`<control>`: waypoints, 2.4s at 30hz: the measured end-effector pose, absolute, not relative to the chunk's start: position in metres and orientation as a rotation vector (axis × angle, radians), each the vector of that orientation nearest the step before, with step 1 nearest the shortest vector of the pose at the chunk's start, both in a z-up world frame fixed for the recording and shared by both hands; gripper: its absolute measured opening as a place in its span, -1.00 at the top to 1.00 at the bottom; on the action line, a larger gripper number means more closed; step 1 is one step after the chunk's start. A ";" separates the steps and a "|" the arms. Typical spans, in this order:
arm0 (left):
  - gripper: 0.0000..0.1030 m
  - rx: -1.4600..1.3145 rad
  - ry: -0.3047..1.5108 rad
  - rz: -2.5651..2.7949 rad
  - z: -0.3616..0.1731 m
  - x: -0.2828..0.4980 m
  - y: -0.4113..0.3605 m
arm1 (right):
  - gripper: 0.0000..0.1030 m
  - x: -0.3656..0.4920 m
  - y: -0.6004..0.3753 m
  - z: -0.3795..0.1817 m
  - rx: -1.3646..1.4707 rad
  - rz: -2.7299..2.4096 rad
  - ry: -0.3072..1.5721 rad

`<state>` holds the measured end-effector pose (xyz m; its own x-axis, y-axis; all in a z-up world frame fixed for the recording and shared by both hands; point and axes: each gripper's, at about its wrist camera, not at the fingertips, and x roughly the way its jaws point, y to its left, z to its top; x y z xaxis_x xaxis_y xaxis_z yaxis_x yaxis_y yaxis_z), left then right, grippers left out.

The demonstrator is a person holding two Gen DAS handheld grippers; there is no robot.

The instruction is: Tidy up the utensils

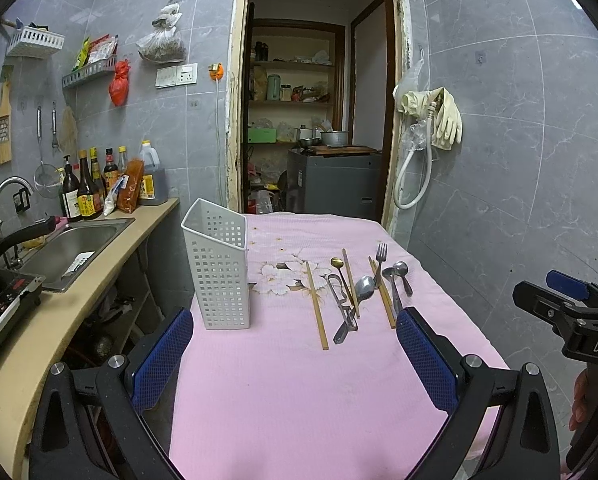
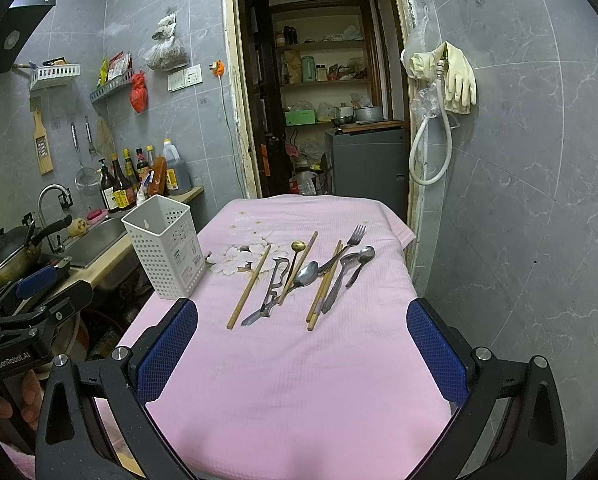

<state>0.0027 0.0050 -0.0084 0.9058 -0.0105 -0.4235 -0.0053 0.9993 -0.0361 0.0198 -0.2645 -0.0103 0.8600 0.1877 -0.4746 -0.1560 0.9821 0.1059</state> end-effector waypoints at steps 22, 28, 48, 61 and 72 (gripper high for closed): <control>-0.99 -0.040 0.440 -0.003 -0.009 0.004 0.006 | -0.98 0.024 -0.264 -0.014 0.062 0.180 0.507; -0.99 -0.041 0.440 -0.002 -0.009 0.005 0.006 | -0.98 0.026 -0.264 -0.015 0.062 0.179 0.511; -0.99 -0.041 0.449 -0.012 -0.017 0.008 0.001 | -0.98 0.028 -0.267 -0.020 0.064 0.166 0.519; -0.99 -0.041 0.461 -0.018 -0.015 0.012 0.001 | -0.98 0.029 -0.265 -0.014 0.066 0.133 0.526; -0.99 -0.046 0.432 -0.074 -0.007 0.045 0.010 | -0.98 0.047 -0.270 -0.003 0.068 0.015 0.479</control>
<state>0.0446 0.0095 -0.0069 0.9055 -0.0816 -0.4163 0.0621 0.9963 -0.0601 0.0469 -0.2705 -0.0031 0.8873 0.0302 -0.4601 0.0015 0.9977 0.0685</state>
